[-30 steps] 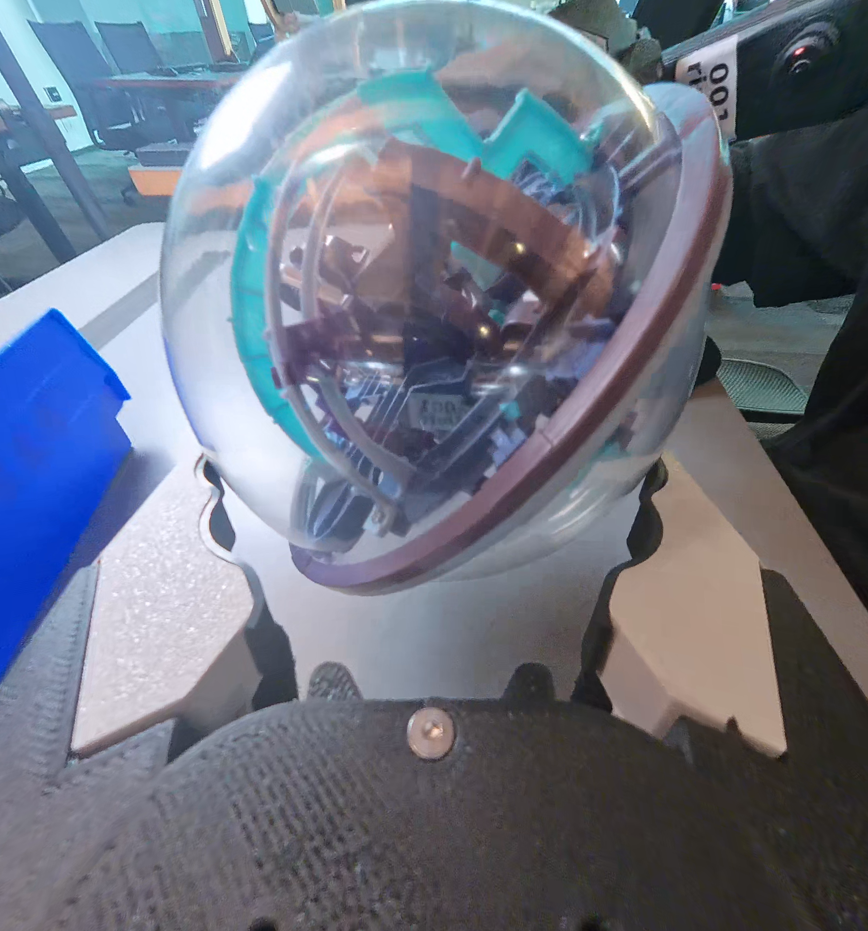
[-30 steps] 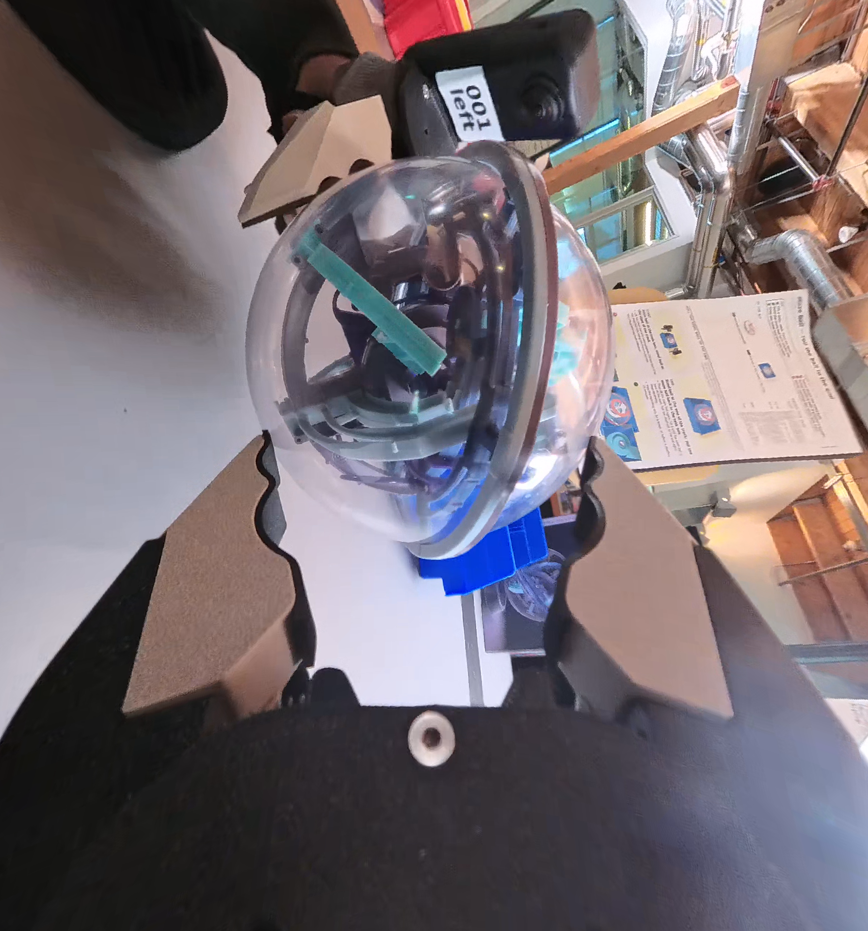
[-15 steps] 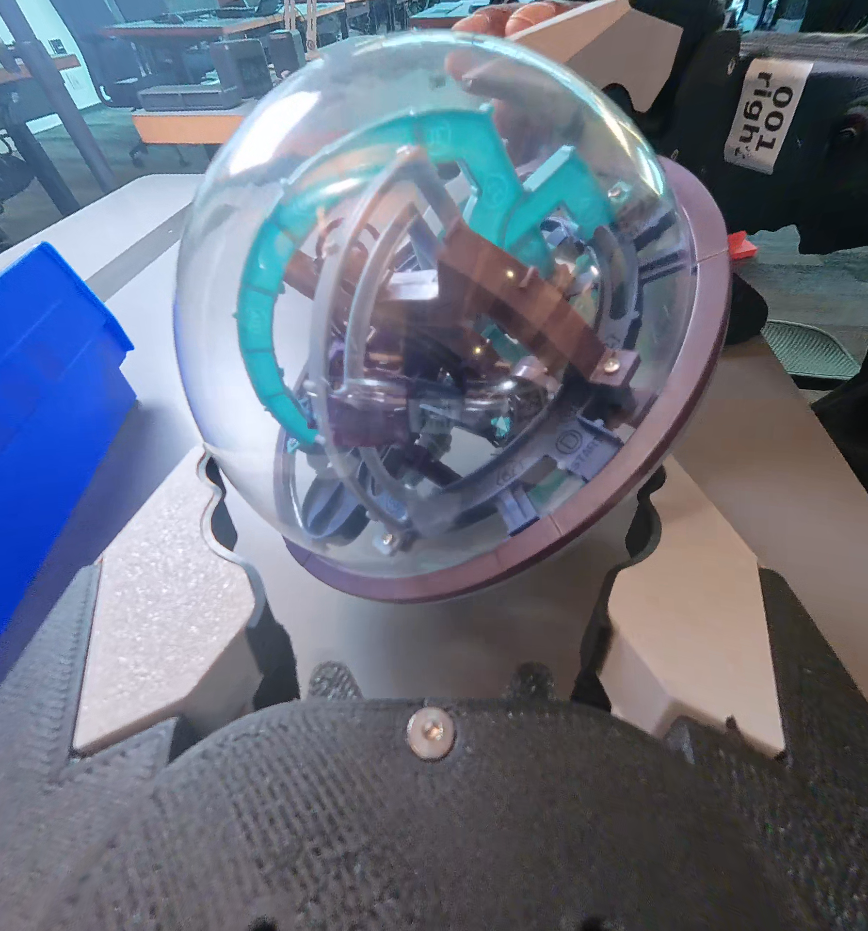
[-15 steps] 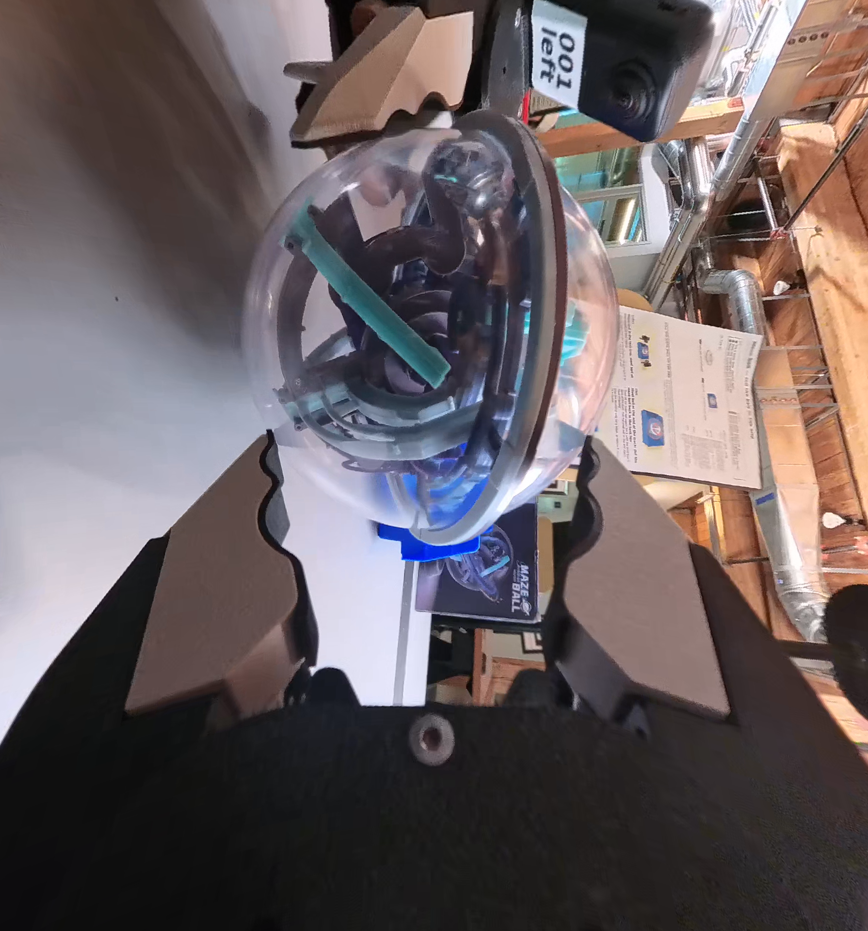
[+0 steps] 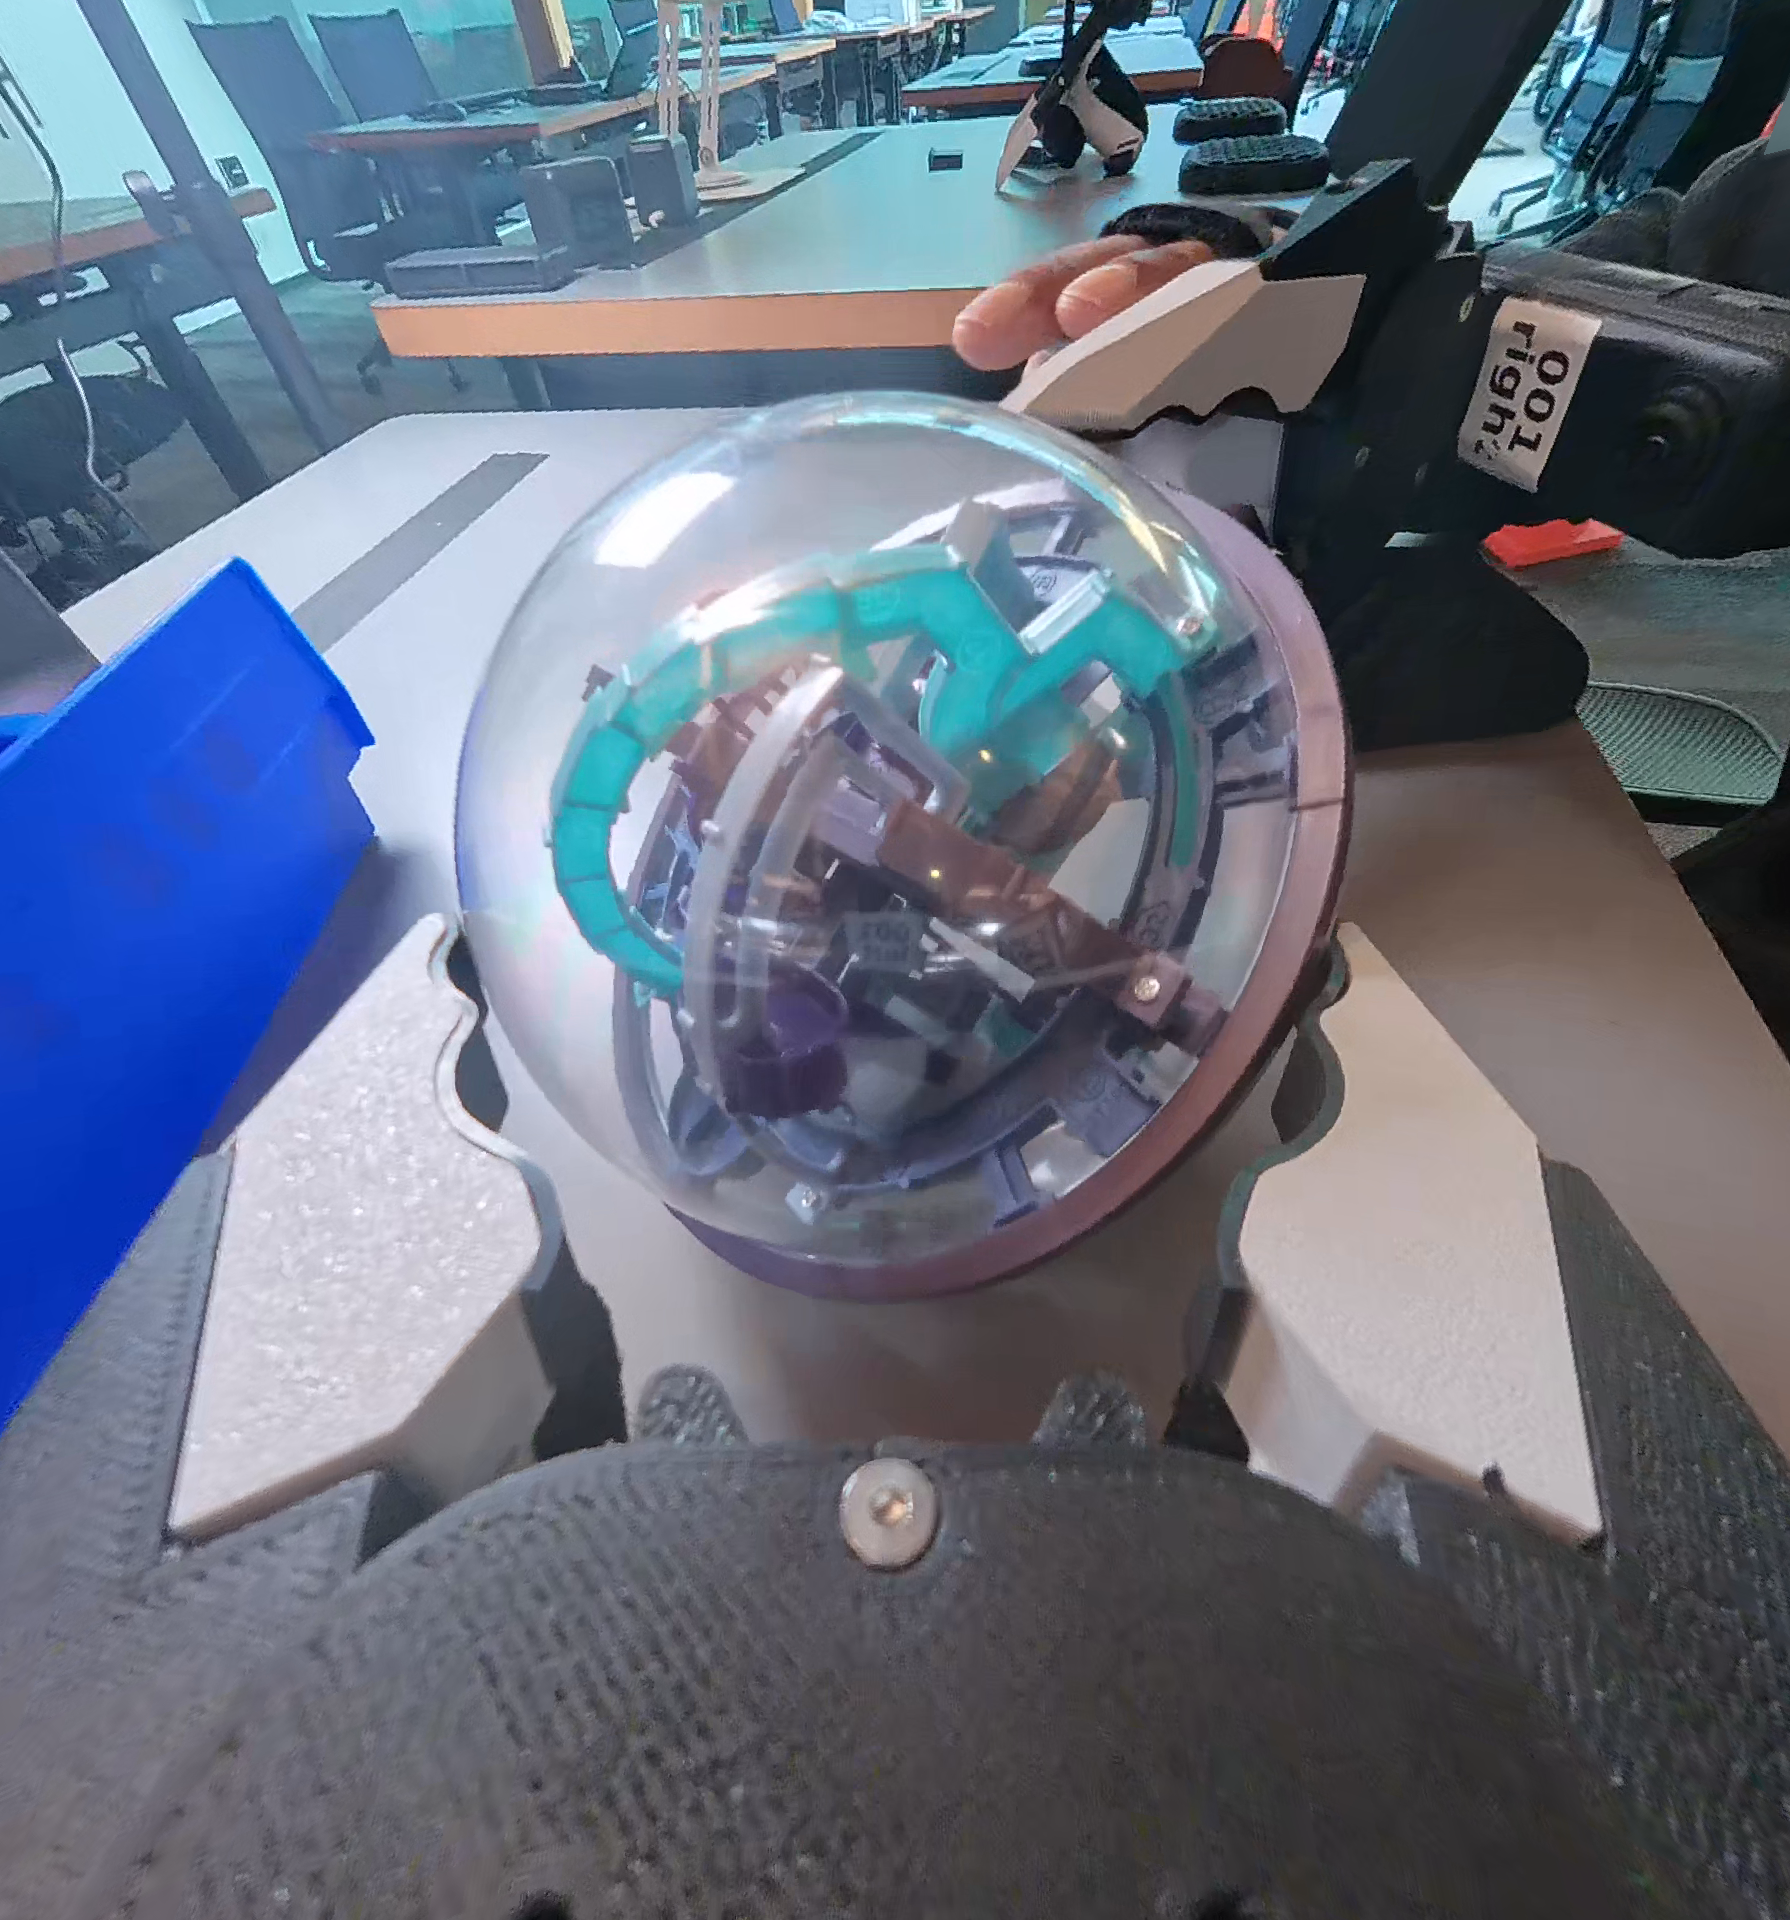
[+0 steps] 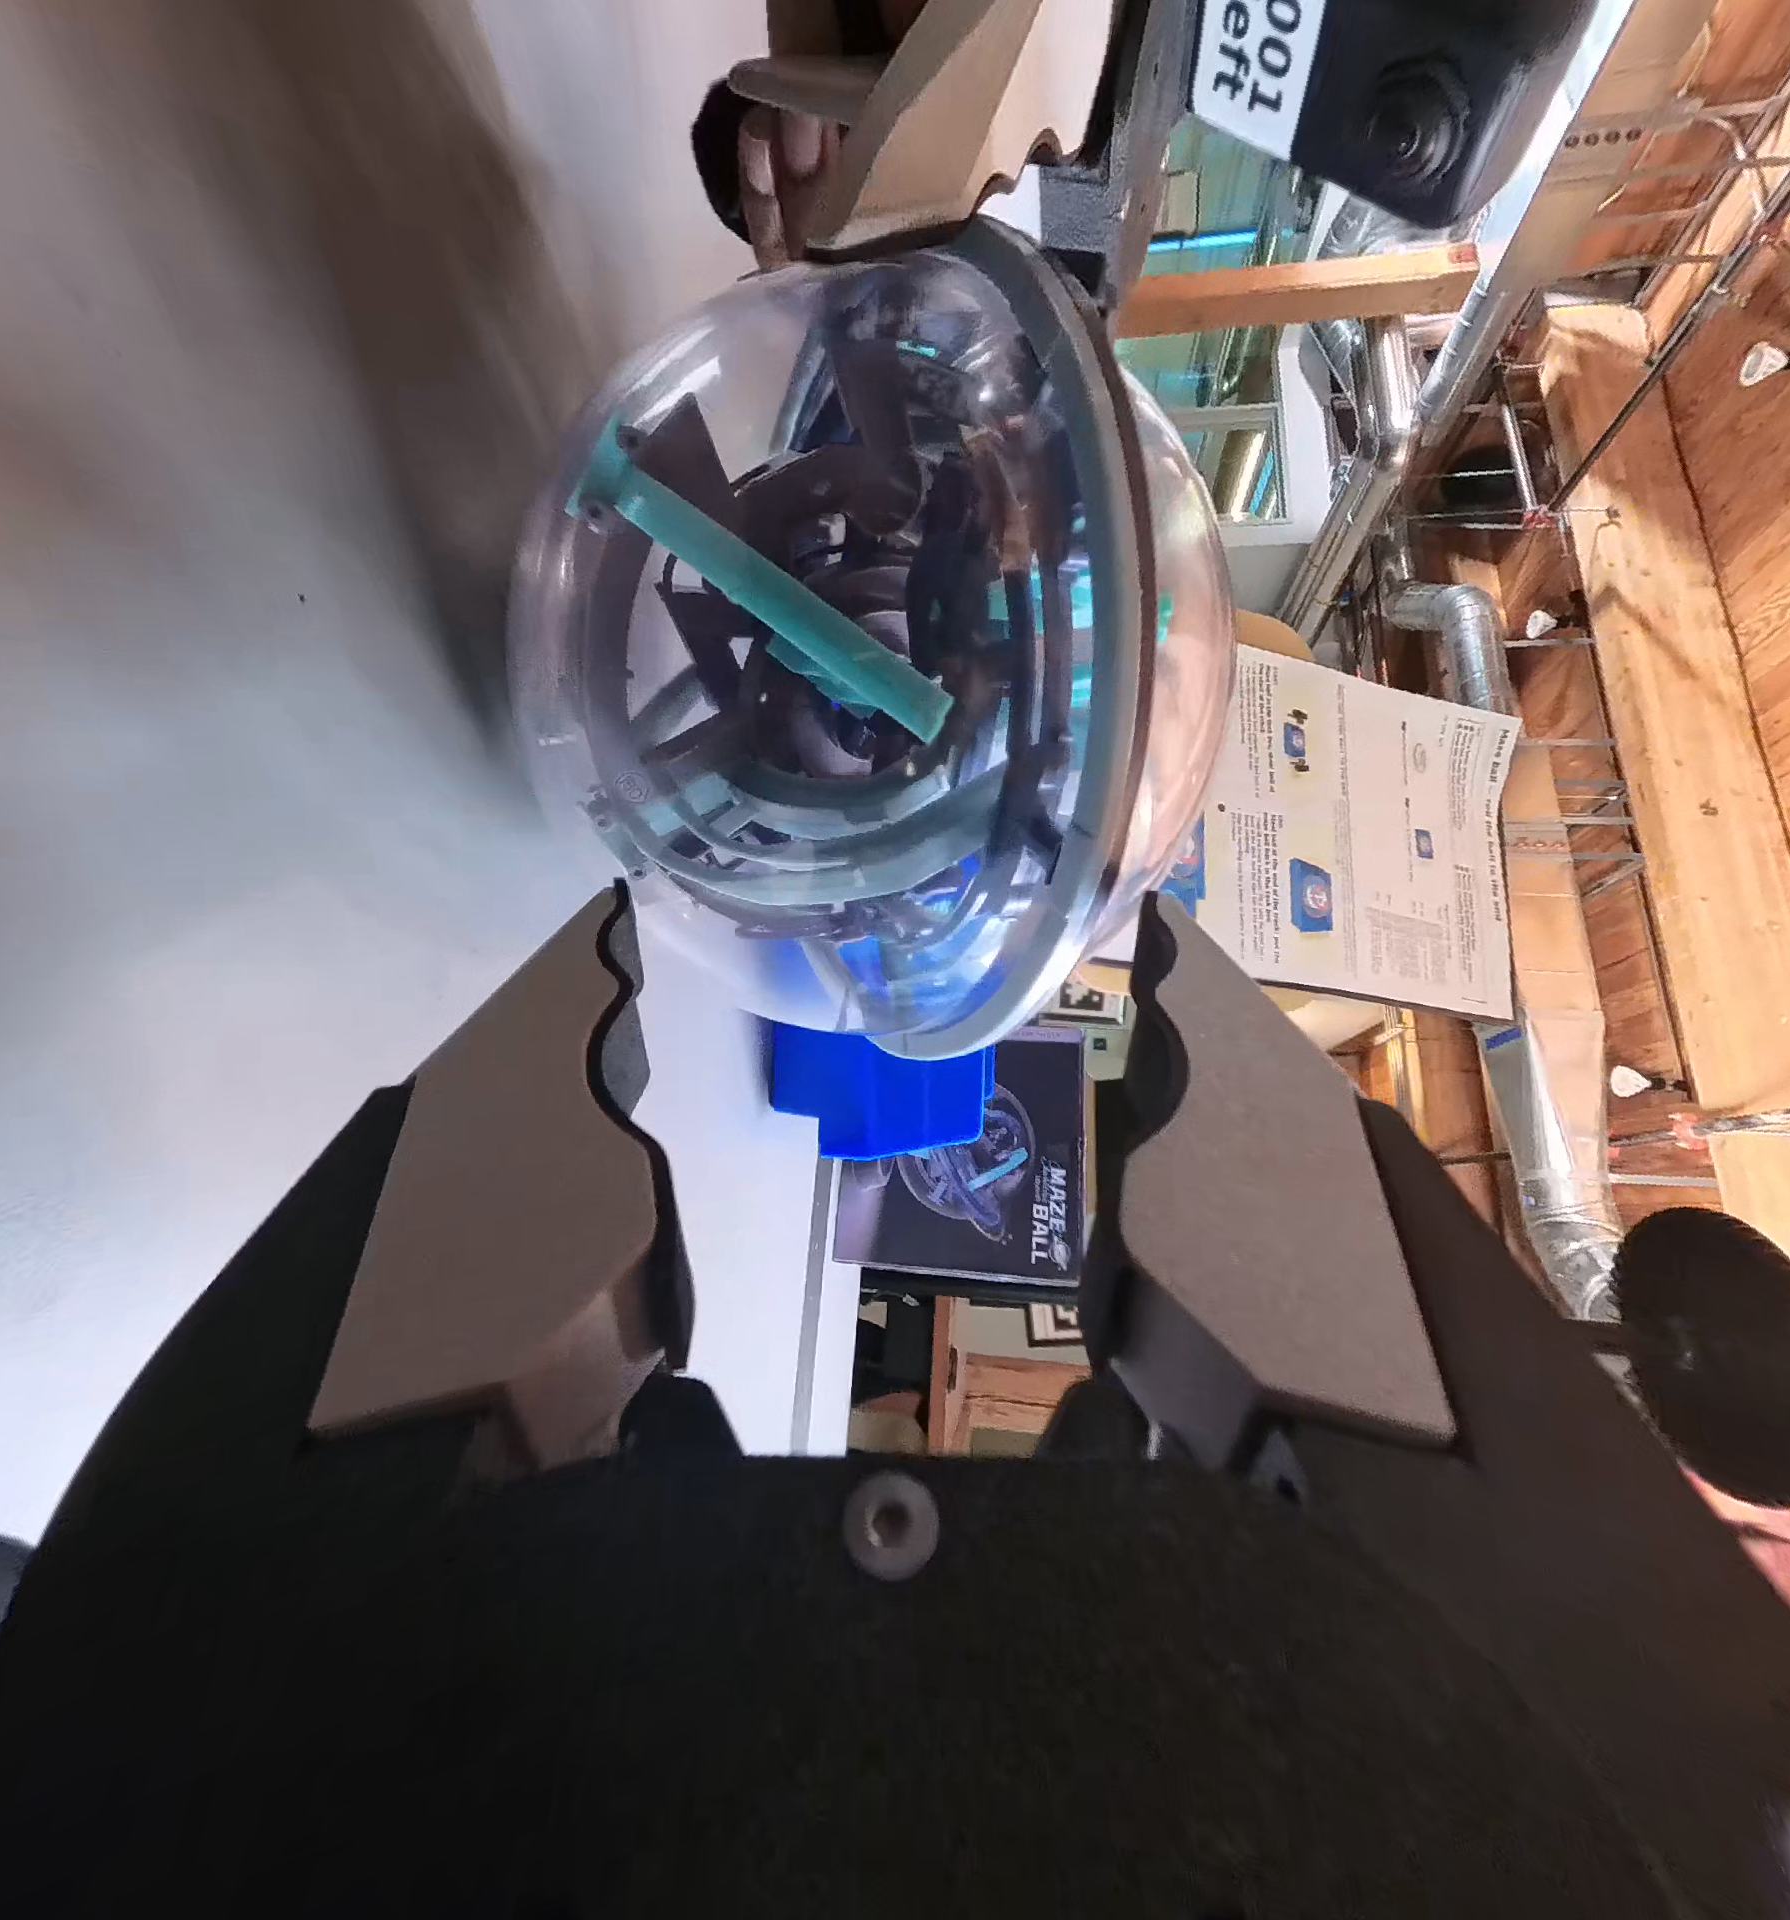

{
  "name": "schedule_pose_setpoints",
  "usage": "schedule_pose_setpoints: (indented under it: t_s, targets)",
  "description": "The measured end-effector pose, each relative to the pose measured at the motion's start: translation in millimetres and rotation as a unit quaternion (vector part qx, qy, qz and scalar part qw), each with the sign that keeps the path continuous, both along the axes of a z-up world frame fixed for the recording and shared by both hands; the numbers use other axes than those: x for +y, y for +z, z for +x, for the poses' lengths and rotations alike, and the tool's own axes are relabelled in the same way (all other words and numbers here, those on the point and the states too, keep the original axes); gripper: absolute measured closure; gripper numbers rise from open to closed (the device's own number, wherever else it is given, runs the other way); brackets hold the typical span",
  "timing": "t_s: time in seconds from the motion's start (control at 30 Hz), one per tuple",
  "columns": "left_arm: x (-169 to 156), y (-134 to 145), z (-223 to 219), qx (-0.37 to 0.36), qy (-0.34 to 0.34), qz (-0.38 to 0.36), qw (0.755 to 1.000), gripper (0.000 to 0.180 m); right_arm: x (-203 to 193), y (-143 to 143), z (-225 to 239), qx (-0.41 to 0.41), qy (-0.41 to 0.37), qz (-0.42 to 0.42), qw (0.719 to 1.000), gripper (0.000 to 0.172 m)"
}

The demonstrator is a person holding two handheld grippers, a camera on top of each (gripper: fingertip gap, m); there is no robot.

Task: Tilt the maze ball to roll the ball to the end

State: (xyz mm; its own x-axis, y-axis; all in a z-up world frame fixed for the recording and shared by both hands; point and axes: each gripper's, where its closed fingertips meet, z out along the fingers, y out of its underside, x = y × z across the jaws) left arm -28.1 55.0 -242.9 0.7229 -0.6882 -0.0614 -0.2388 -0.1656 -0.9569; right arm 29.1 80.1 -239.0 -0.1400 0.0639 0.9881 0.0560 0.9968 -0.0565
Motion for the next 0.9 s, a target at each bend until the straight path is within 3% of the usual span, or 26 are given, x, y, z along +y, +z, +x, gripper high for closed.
schedule_pose_setpoints:
  t_s: [0.23,0.4,0.6,0.73,0.9]
  targets:
    - [-7.4,19.0,-5.2,-0.025,0.007,0.022,0.999,0.029,-14.0,3.0,-1.8,0.003,0.022,-0.015,1.0,0.09]
    - [-14.4,14.9,-5.6,-0.033,-0.002,0.022,0.999,0.029,-30.3,5.3,-4.0,0.004,0.044,-0.047,0.998,0.09]
    - [-19.0,13.4,-10.1,-0.042,-0.011,0.032,0.999,0.03,-31.3,8.6,-4.3,-0.007,0.062,-0.154,0.986,0.089]
    - [-20.1,12.1,-16.2,-0.06,-0.013,0.026,0.998,0.03,-12.3,-1.1,-10.2,-0.069,0.046,-0.303,0.949,0.065]
    - [-16.9,6.8,-26.6,-0.093,-0.004,0.002,0.996,0.031,1.7,-3.0,-22.8,-0.11,0.056,-0.439,0.89,0.057]
